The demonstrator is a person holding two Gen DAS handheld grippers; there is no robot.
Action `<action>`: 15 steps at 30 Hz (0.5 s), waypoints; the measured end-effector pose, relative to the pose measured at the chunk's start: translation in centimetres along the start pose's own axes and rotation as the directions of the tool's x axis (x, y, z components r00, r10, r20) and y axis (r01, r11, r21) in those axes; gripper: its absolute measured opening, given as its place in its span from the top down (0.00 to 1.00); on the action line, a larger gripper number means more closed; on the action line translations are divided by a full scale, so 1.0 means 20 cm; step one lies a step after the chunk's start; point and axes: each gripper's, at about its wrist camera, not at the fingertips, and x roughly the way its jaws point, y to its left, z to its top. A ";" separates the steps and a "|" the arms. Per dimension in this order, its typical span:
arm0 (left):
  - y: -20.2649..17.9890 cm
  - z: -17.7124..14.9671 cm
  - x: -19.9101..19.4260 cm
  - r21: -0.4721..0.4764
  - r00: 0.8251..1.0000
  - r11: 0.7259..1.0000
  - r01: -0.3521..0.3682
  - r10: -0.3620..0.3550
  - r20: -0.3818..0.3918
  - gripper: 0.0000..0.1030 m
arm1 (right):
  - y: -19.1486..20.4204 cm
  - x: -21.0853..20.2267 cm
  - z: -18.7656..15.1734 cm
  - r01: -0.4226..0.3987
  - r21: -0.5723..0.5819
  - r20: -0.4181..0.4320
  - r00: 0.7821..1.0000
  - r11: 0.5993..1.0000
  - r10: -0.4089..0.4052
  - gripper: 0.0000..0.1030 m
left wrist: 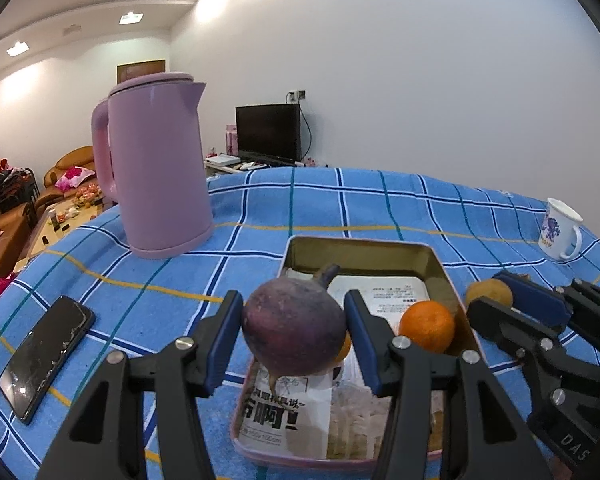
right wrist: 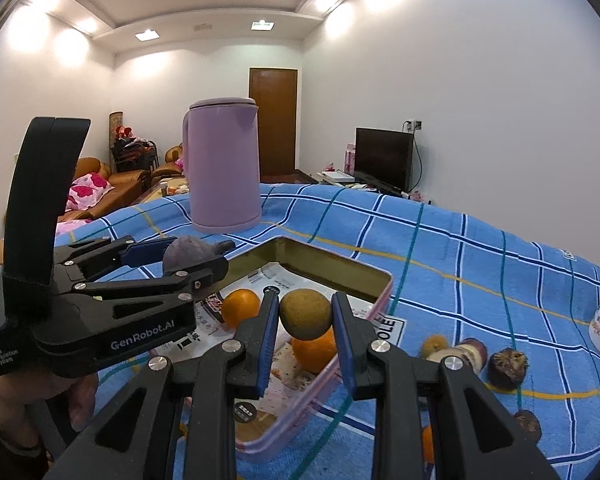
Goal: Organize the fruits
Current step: 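Lower the beet and yellow fruit into the tin box and open both tools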
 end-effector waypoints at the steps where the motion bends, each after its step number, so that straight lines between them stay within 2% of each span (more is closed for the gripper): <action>1: 0.00 0.00 0.01 0.000 1.000 1.000 -0.002 0.002 -0.005 0.48 | 0.00 0.01 0.00 -0.002 -0.001 -0.005 1.000 1.000 0.002 0.72; 15: -0.02 0.01 0.04 0.022 0.999 1.000 0.000 0.001 -0.045 0.47 | 0.02 0.10 0.00 -0.020 -0.015 -0.088 0.996 1.000 0.019 0.72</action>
